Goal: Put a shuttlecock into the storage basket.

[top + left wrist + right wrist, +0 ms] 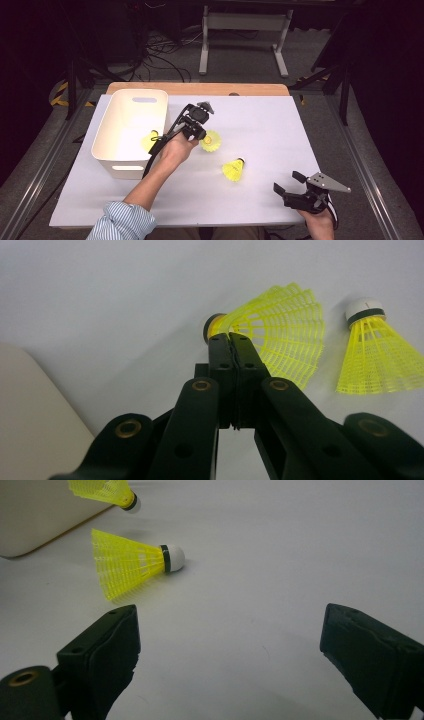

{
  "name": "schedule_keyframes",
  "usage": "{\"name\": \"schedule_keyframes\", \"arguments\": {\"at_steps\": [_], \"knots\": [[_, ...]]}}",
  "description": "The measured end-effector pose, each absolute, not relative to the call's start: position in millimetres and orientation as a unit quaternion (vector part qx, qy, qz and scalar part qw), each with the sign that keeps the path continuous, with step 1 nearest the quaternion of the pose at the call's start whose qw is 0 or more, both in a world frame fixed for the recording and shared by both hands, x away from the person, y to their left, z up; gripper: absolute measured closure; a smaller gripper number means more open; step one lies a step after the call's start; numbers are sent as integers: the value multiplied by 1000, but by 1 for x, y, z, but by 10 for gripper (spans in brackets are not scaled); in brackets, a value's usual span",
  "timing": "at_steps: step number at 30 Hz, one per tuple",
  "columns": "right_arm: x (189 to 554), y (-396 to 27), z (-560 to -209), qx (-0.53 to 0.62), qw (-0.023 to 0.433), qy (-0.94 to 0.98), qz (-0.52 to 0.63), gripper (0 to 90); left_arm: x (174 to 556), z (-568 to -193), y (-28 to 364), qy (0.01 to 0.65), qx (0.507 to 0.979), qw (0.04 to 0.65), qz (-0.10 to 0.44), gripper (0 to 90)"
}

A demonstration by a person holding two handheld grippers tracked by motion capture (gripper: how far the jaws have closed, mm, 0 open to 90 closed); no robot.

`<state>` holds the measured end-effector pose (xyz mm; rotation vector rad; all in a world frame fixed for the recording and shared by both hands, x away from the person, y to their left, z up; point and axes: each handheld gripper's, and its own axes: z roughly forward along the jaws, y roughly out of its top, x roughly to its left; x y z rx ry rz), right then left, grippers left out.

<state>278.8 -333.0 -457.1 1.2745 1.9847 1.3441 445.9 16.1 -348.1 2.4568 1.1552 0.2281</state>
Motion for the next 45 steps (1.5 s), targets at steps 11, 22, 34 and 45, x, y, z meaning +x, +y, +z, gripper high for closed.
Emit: {"name": "schedule_keyframes", "arguments": {"at_steps": [11, 22, 34, 45], "knots": [[279, -333, -457, 459, 212, 715, 483, 96, 443, -333, 20, 405, 884, 217, 83, 894], [279, -333, -457, 456, 213, 717, 482, 97, 443, -318, 30, 406, 881, 223, 91, 893], [279, -333, -457, 456, 212, 718, 482, 96, 443, -306, 41, 408, 877, 233, 96, 893], [279, -332, -458, 457, 212, 717, 481, 96, 443, -296, 49, 409, 875, 236, 104, 893]]}}
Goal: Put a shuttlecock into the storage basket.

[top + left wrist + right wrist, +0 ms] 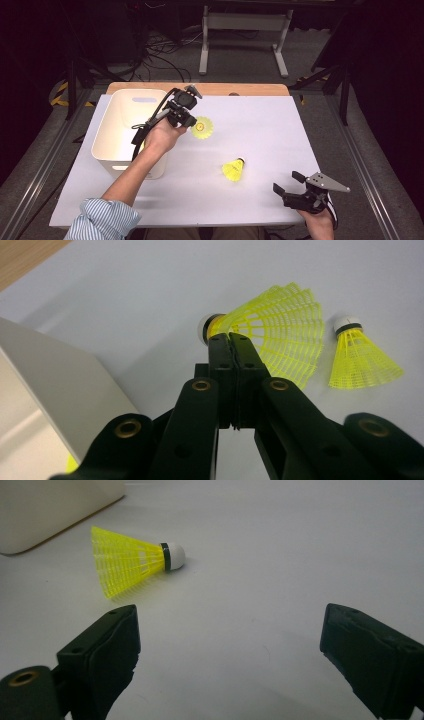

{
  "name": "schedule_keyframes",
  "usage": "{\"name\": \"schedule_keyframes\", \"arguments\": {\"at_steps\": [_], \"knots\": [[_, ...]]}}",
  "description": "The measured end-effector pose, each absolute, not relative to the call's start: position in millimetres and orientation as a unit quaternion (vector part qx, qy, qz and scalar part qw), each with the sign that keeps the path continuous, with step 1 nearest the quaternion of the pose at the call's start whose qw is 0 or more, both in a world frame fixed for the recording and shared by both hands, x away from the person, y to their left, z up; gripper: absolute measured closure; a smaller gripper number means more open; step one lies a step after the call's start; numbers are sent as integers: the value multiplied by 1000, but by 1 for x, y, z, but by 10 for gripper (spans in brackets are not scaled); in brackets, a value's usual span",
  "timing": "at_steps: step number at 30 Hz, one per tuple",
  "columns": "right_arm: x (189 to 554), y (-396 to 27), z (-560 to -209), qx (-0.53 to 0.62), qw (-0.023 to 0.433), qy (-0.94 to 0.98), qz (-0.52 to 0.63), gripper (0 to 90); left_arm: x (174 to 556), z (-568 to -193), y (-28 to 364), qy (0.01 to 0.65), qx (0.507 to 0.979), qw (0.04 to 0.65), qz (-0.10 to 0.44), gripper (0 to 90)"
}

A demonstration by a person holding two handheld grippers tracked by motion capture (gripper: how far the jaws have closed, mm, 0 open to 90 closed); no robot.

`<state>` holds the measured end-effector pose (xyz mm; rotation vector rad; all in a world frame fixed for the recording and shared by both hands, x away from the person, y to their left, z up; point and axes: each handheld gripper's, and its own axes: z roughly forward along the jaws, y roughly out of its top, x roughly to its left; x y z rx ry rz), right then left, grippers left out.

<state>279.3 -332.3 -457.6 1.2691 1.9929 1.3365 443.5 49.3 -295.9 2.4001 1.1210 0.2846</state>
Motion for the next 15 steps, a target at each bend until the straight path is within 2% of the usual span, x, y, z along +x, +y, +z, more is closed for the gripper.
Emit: {"name": "schedule_keyframes", "arguments": {"at_steps": [15], "knots": [[279, -332, -458, 455, 212, 719, 481, 96, 443, -286, 60, 415, 869, 246, 110, 893]]}}
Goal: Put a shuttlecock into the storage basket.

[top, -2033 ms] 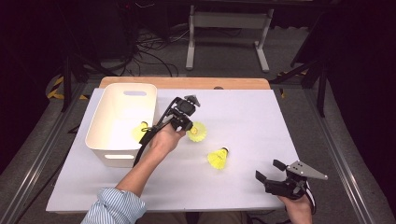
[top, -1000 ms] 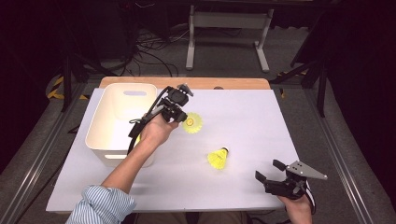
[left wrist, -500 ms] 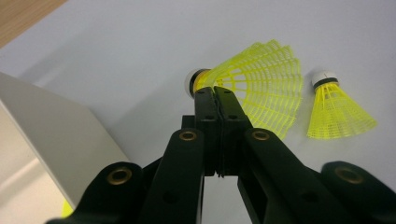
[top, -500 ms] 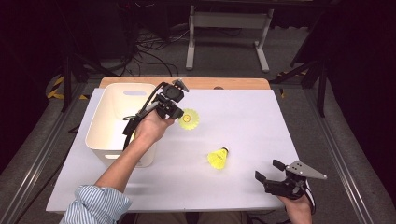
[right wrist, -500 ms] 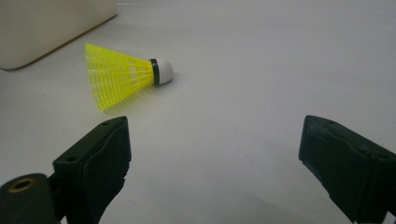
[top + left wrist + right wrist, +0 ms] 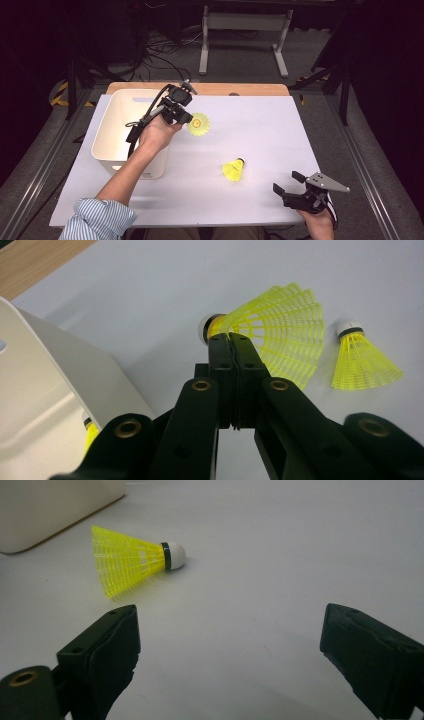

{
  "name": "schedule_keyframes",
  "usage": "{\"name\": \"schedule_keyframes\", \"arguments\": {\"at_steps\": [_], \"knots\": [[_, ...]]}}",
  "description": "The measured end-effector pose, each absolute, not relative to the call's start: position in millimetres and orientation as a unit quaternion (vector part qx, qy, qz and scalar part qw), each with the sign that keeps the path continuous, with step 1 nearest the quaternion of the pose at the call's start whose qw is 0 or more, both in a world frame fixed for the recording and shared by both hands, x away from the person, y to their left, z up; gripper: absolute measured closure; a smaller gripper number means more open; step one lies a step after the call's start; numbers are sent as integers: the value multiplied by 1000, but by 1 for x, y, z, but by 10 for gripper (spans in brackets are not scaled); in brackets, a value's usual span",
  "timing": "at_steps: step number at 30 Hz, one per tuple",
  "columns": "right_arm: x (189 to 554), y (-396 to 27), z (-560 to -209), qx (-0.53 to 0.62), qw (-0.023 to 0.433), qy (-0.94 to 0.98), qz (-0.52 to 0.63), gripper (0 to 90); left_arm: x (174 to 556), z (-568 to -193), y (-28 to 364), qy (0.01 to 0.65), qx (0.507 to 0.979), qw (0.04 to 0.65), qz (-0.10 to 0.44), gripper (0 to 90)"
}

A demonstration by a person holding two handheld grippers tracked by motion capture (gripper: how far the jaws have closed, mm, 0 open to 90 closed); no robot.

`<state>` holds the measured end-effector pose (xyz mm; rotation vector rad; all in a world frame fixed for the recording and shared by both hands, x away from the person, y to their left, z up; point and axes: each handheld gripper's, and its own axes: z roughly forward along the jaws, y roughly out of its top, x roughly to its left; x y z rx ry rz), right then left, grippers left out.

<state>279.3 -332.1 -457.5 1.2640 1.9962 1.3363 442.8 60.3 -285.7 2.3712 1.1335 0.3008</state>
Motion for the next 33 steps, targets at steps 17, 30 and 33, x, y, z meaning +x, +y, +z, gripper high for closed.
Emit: {"name": "schedule_keyframes", "arguments": {"at_steps": [17, 30, 33], "knots": [[280, -332, -458, 456, 211, 719, 481, 97, 439, -270, 82, 425, 859, 261, 116, 893], [280, -332, -458, 455, 212, 719, 480, 97, 436, -261, 97, 433, 852, 266, 122, 893], [280, -332, -458, 456, 211, 719, 481, 97, 436, -260, 101, 436, 850, 268, 123, 893]]}}
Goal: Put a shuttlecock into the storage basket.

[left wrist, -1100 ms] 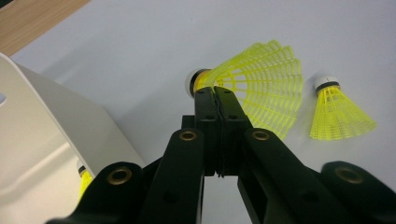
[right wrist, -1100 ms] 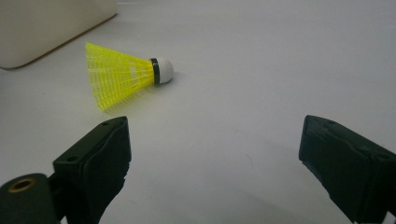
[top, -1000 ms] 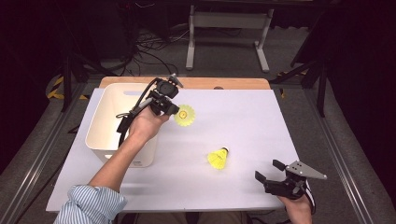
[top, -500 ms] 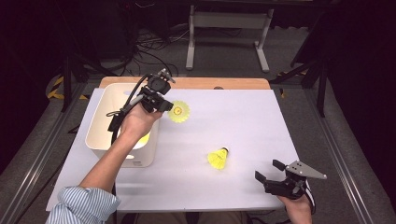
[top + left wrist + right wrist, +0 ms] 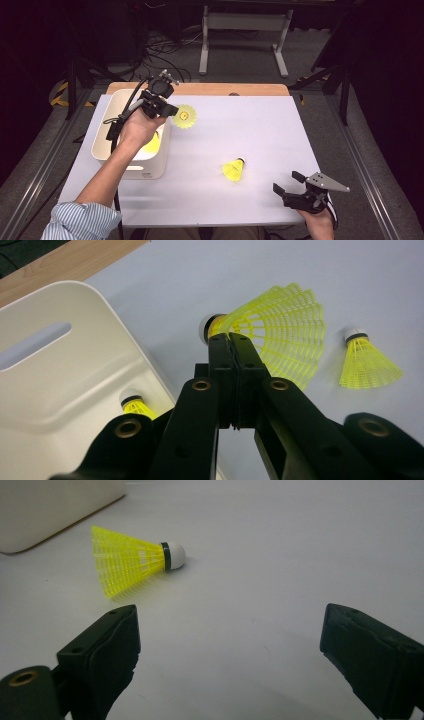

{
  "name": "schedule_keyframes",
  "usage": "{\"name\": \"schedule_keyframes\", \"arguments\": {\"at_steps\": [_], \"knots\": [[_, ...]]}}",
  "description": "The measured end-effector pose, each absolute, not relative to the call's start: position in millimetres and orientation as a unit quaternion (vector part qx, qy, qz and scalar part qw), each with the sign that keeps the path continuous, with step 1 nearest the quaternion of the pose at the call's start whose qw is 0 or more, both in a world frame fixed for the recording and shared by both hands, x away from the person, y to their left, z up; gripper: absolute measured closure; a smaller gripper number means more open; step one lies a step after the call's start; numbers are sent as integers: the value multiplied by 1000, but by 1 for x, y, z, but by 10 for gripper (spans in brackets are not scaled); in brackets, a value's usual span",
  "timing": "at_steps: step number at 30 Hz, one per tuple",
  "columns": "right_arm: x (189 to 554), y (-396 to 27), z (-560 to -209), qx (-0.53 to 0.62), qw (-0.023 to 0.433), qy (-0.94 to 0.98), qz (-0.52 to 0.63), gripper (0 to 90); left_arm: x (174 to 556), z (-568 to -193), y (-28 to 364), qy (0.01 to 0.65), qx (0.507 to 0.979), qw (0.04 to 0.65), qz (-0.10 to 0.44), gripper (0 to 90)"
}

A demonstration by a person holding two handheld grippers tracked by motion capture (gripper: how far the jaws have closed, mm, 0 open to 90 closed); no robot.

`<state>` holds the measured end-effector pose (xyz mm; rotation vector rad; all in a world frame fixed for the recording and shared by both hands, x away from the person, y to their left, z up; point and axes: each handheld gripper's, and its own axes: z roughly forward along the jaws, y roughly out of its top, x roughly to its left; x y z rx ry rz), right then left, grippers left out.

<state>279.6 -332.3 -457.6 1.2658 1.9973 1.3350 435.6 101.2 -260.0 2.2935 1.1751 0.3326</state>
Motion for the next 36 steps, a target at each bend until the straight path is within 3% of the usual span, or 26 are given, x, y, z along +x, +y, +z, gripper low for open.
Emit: {"name": "schedule_keyframes", "arguments": {"at_steps": [36], "knots": [[280, -332, -458, 456, 211, 719, 480, 97, 430, -254, 140, 469, 827, 274, 143, 893]]}}
